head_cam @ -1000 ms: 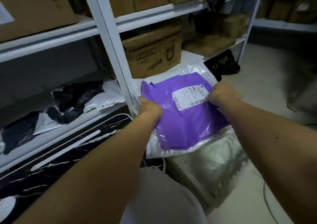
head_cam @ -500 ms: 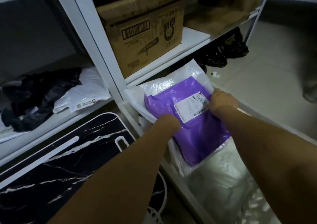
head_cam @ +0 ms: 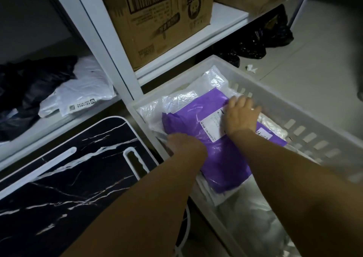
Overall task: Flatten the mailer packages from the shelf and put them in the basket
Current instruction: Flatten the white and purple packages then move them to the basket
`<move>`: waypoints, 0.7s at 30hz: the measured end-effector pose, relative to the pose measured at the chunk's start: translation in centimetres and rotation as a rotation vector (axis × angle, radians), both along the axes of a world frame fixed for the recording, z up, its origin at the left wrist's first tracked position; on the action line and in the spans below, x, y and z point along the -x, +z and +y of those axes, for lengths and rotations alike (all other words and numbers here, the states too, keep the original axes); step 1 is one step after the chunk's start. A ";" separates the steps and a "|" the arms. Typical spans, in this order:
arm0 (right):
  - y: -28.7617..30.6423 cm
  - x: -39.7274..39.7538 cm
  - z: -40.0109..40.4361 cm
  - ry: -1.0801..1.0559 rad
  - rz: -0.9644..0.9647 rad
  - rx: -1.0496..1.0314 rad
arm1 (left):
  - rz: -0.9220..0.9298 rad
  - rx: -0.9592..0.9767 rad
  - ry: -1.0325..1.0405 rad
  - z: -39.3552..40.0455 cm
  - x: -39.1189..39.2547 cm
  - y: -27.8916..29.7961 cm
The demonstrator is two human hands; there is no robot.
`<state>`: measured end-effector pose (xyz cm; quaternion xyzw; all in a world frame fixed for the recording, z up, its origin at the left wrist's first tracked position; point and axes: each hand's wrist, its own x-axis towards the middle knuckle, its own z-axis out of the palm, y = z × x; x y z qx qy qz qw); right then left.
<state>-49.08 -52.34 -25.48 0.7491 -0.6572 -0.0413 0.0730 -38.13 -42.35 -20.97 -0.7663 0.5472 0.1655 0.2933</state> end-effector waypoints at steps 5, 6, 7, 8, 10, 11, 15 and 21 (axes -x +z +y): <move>-2.6 -1.1 1.8 0.161 -0.237 -0.246 | -0.176 0.208 -0.272 0.0 0.4 -1.0; -3.5 -1.0 1.9 0.134 -0.254 -0.285 | -0.059 0.194 -0.243 0.2 0.4 -1.6; -4.2 -0.8 2.1 0.121 -0.262 -0.311 | 0.057 0.159 -0.181 0.4 0.4 -2.3; -4.9 -0.7 2.2 0.116 -0.266 -0.323 | 0.130 0.103 -0.114 0.3 0.4 -3.0; -5.8 -0.5 2.3 0.119 -0.271 -0.322 | 0.208 0.018 -0.027 0.0 0.0 -4.0; -6.3 -0.5 2.3 0.118 -0.272 -0.326 | 0.229 -0.015 -0.010 -0.1 -0.1 -4.5; -8.7 -0.8 2.4 0.112 -0.261 -0.323 | 0.270 -0.075 0.041 -0.7 -0.3 -6.6; -10.5 -1.2 2.1 0.112 -0.235 -0.281 | 0.276 -0.120 0.076 -1.5 -0.6 -8.0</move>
